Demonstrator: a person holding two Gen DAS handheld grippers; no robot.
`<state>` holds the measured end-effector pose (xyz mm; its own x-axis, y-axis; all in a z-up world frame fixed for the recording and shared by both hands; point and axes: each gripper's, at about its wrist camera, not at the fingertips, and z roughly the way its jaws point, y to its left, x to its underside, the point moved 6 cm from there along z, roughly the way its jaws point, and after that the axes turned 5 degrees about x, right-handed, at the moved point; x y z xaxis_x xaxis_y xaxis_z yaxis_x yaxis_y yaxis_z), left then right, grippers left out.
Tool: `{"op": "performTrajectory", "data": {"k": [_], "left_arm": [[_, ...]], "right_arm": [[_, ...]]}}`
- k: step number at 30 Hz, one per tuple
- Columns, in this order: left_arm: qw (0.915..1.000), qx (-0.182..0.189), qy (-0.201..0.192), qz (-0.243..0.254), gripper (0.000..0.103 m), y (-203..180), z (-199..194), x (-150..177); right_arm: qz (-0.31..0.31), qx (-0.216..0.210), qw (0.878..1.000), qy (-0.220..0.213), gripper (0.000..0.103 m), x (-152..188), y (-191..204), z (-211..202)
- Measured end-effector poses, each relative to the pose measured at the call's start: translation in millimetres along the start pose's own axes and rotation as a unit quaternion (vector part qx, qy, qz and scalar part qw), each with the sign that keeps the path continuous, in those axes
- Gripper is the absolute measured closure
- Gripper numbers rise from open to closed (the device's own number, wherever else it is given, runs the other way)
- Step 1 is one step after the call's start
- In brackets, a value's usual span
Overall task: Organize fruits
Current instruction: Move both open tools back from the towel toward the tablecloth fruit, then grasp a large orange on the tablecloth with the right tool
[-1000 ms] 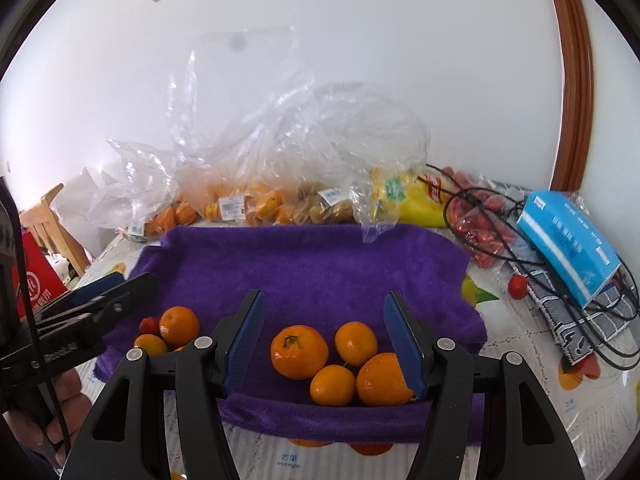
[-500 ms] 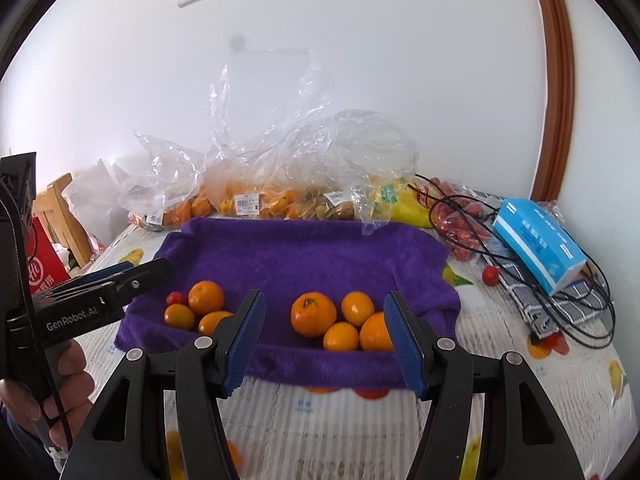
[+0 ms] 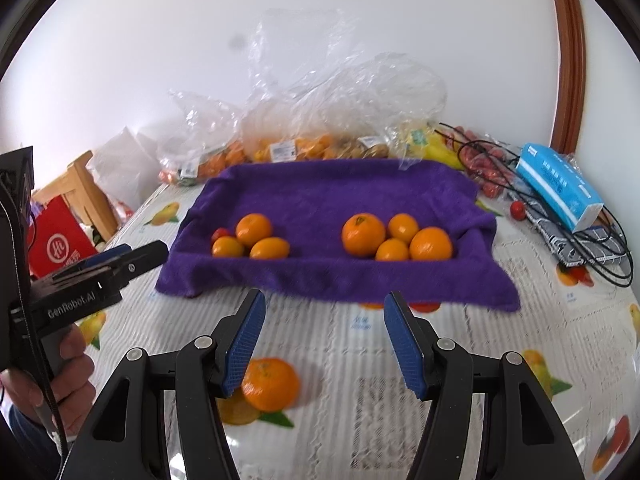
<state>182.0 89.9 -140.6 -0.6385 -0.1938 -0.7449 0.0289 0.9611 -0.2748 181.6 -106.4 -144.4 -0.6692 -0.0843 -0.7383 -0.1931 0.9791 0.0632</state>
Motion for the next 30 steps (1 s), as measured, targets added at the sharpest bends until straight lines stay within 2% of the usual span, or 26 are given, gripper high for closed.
{"op": "performTrajectory", "data": {"k": [3,8,13,23,25,27,30], "left_arm": [[1.0,0.001,0.005,-0.001,0.027,3.9,-4.8,3.4],[0.9998,-0.003,0.006,0.021,0.027,-1.1,-10.1,7.2],[0.9998,-0.001,0.011,0.016,0.027,-0.3,-8.0,17.0],[0.9993,-0.015,0.028,0.017,0.027,2.5,-0.2,26.1],[0.9991,-0.019,0.031,0.02,0.027,2.0,0.3,27.9],[0.9989,-0.021,0.034,0.024,0.027,0.5,0.5,29.8],[0.9986,-0.025,0.035,0.029,0.027,-1.9,-0.5,32.5]], "right_arm": [[-0.008,0.006,1.0,0.007,0.042,5.2,3.4,-1.1],[0.0,-0.016,1.0,0.022,0.042,20.1,6.5,-4.2],[0.001,-0.032,0.998,0.048,0.042,41.8,14.1,9.0],[-0.041,-0.041,0.996,0.069,0.042,59.4,31.6,30.7],[-0.037,-0.049,0.995,0.08,0.047,64.1,31.1,36.2],[-0.032,-0.065,0.994,0.084,0.059,66.4,31.3,38.2],[-0.032,-0.07,0.994,0.078,0.059,67.0,31.4,38.4]]}}
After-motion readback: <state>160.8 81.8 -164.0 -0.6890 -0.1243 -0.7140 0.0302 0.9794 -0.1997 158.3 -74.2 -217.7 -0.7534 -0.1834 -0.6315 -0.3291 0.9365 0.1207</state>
